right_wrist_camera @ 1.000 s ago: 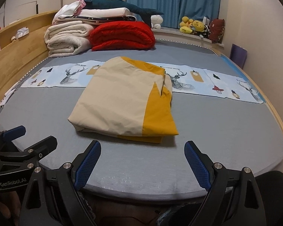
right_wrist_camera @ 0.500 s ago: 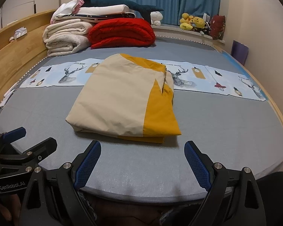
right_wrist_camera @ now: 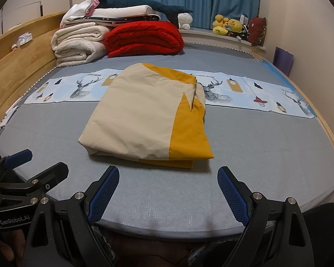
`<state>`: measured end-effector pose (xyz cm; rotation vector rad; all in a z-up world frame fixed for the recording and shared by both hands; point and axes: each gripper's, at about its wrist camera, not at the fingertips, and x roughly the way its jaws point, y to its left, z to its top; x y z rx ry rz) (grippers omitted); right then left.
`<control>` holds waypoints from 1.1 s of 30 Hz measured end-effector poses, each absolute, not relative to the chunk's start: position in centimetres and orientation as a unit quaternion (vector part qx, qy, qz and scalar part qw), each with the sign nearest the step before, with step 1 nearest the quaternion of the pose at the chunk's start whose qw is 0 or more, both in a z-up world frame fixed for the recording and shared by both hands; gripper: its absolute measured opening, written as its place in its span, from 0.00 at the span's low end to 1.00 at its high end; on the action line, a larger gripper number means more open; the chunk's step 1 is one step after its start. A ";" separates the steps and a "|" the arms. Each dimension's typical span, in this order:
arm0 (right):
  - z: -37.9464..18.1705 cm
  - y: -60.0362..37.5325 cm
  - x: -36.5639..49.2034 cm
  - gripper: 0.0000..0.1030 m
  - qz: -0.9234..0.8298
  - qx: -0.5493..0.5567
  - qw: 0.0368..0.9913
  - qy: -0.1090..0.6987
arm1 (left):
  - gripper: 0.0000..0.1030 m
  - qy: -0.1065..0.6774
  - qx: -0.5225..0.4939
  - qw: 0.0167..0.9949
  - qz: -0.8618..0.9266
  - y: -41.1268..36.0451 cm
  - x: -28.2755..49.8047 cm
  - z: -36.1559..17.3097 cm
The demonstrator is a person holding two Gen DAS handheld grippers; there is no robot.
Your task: Fold large clothes
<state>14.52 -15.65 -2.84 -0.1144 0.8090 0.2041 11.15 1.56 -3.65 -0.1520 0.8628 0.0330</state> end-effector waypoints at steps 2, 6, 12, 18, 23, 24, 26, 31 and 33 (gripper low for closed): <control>-2.8 -15.6 14.5 0.88 0.098 -0.056 0.913 0.392 | 0.99 0.418 -0.074 0.905 0.016 1.5 11.1 -3.6; -2.8 -15.6 14.5 0.88 0.098 -0.055 0.913 0.392 | 0.99 0.418 -0.074 0.905 0.016 1.5 11.1 -3.7; -2.8 -15.7 14.6 0.88 0.098 -0.056 0.913 0.393 | 0.99 0.418 -0.074 0.905 0.015 1.5 11.1 -3.6; -2.9 -15.8 14.6 0.88 0.099 -0.056 0.913 0.392 | 0.99 0.418 -0.074 0.905 0.014 1.5 11.2 -3.6; -2.9 -15.8 14.6 0.88 0.099 -0.055 0.913 0.393 | 0.99 0.418 -0.075 0.905 0.014 1.5 11.2 -3.6; -2.9 -15.8 14.6 0.88 0.099 -0.055 0.913 0.393 | 0.99 0.418 -0.075 0.905 0.014 1.5 11.2 -3.6; -2.8 -15.7 14.6 0.88 0.099 -0.056 0.913 0.392 | 0.99 0.418 -0.075 0.905 0.014 1.5 11.2 -3.6; -2.8 -15.7 14.6 0.88 0.099 -0.056 0.913 0.393 | 0.99 0.418 -0.075 0.905 0.014 1.5 11.2 -3.6; -2.8 -15.8 14.6 0.88 0.099 -0.056 0.913 0.392 | 0.99 0.418 -0.075 0.905 0.014 1.5 11.2 -3.6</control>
